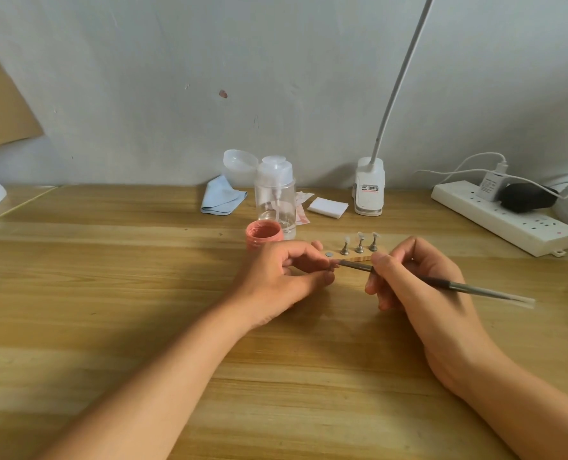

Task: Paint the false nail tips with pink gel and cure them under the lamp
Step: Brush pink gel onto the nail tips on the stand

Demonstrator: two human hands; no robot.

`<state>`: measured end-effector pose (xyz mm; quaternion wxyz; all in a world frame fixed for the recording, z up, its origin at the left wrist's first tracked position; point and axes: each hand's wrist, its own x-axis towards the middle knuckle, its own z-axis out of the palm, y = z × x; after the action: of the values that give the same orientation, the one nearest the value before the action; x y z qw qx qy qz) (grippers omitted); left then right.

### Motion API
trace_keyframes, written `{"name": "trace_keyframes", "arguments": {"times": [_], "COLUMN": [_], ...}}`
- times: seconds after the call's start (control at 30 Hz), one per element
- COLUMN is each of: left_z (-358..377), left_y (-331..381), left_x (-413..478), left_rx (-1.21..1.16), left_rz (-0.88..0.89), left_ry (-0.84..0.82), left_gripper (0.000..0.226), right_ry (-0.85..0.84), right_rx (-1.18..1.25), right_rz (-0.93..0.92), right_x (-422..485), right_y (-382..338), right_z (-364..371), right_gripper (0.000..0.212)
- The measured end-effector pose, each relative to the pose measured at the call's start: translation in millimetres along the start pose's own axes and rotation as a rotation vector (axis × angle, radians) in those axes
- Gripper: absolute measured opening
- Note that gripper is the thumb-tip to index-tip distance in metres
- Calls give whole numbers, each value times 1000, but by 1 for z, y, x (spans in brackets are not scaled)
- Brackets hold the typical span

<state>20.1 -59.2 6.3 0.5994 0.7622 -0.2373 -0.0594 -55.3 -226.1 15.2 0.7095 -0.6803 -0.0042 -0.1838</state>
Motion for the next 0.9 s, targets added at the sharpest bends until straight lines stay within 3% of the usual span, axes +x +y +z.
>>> {"name": "trace_keyframes", "arguments": {"times": [0.37,0.9], "left_z": [-2,-1], "left_y": [-5,-8], "left_x": [2,2], "left_rx": [36,75], "left_rz": [3,38], "left_ry": [0,-1], "left_gripper": [19,13], "right_ry": [11,165], "right_rx": [-7,24], "right_rz": [5,-6], "right_x": [1,0], "right_y": [1,0], "right_z": [0,-2], "right_gripper": [26,19]}}
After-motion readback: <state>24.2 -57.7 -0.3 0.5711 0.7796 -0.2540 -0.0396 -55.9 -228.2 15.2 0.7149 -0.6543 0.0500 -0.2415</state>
